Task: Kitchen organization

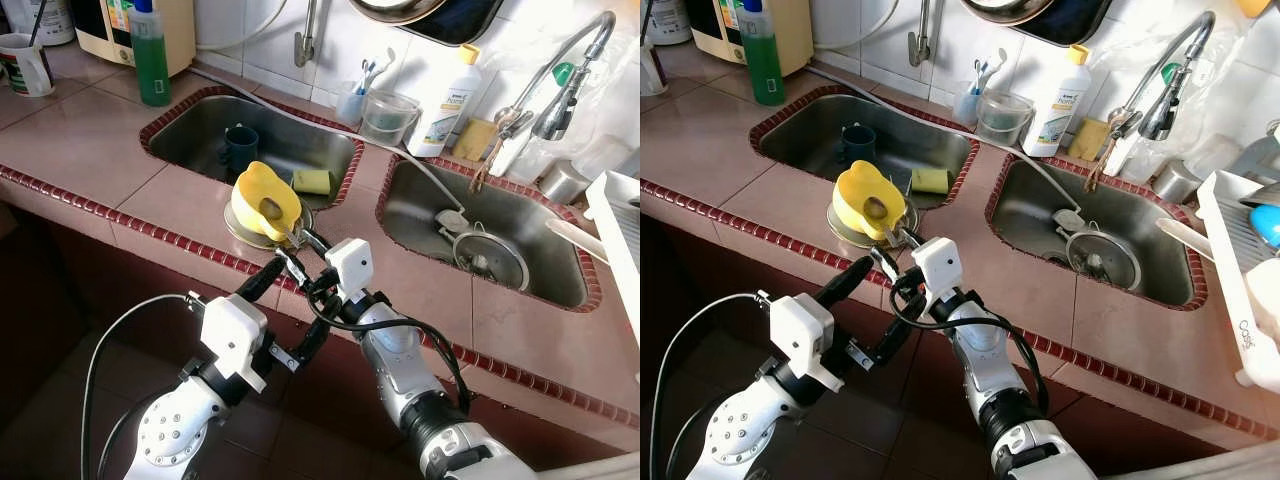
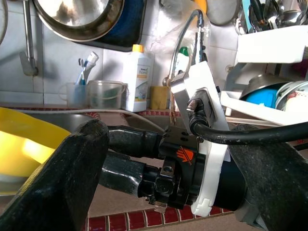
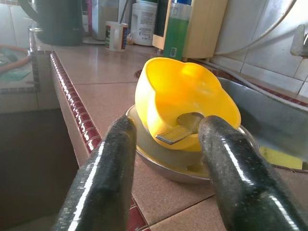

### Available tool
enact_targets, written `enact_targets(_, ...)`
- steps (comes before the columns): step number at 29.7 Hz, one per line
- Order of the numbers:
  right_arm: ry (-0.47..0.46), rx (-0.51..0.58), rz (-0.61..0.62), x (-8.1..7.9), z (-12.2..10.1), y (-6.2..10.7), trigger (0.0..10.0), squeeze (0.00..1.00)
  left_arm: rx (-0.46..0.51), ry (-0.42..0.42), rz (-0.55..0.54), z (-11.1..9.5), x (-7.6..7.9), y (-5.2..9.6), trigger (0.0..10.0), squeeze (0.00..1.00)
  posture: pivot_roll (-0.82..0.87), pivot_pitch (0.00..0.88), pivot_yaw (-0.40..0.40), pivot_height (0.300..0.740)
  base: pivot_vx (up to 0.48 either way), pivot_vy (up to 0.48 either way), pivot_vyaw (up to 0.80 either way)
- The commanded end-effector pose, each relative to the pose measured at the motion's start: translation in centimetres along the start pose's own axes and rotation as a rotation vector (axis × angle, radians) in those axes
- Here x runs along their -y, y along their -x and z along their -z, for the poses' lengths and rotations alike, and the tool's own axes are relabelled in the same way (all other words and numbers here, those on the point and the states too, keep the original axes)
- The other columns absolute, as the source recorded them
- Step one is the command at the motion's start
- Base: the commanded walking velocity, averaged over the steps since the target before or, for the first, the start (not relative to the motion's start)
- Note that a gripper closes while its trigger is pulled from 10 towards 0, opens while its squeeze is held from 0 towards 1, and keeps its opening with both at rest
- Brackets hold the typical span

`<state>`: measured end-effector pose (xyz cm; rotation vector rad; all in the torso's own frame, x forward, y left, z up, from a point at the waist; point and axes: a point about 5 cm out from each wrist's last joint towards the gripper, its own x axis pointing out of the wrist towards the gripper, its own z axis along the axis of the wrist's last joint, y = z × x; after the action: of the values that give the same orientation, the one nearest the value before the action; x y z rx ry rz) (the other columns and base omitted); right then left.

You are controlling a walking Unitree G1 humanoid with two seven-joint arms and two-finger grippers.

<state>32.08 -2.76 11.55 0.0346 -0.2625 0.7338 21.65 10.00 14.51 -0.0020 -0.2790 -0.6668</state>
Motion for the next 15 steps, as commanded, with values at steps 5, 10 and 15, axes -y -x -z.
enact_targets(5,0.001,0.003,0.015,0.13,0.03,0.09,0.0,0.00,0.008,0.009,0.029,-0.12,0.60,-0.26,10.0,0.00,-0.02,0.063,-0.208,0.740,0.000,0.000,0.00)
enact_targets(10,0.000,0.007,0.018,0.13,0.00,0.10,0.0,0.00,0.007,0.011,0.029,-0.12,0.62,-0.22,10.0,0.00,-0.02,0.067,-0.208,0.740,0.000,0.000,0.00)
enact_targets(15,-0.001,0.006,0.032,0.31,0.00,0.18,0.0,0.00,0.006,0.012,0.027,-0.09,0.68,-0.17,10.0,0.00,-0.03,0.069,-0.209,0.740,0.000,0.000,0.00)
